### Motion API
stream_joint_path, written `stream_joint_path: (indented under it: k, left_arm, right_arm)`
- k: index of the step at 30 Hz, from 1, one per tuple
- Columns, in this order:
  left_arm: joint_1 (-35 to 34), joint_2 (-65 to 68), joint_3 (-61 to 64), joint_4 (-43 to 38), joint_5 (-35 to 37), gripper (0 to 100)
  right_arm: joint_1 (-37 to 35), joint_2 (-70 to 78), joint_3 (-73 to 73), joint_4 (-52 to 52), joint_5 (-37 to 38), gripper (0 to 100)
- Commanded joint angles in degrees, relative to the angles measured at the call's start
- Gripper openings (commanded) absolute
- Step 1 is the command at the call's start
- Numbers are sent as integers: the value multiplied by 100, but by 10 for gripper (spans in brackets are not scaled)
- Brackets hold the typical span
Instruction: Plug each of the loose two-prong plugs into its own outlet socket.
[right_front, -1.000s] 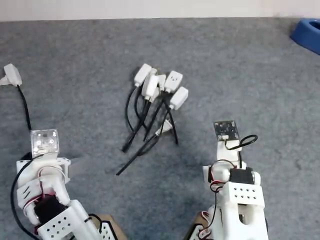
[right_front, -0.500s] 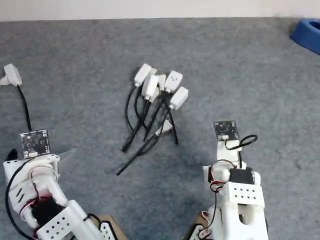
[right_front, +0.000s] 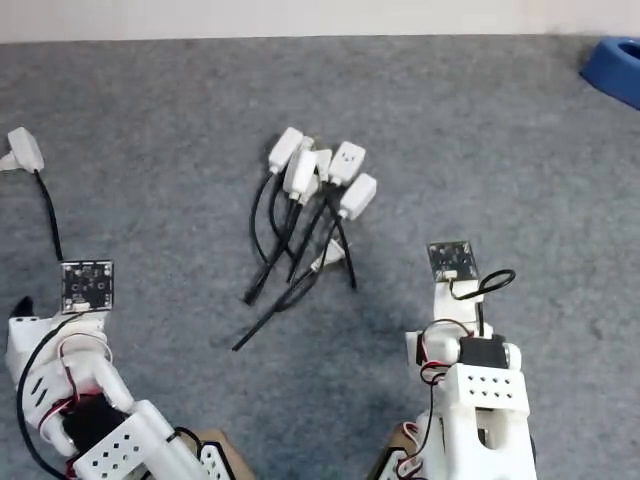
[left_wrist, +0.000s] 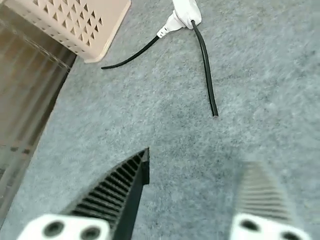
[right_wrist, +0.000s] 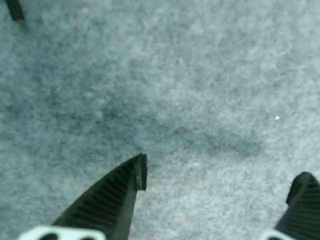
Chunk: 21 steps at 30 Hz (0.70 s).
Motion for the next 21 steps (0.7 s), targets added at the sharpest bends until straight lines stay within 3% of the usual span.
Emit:
stream_joint_path:
  k: [1,4,13,17,19,21]
  left_arm:
    - [-4,-75,-110,-176,-167,104]
    - [4,-75,-207,-255,-193,152]
    - [4,-66,-251,-246,-123,159]
    - [321,-40,-295,-211,765,158]
    - [585,-31,-699,149,949,158]
    - [910,-31,-1473,1108,1160,158]
  right_arm:
    - [-13,-22,4,-75,44,422]
    - [-13,-22,4,-75,53,422]
    - [-31,4,-295,-48,457,422]
    - [-92,40,-831,382,193,422]
    - [-312,40,-1218,796,185,422]
    - [-532,40,-1648,1174,141,422]
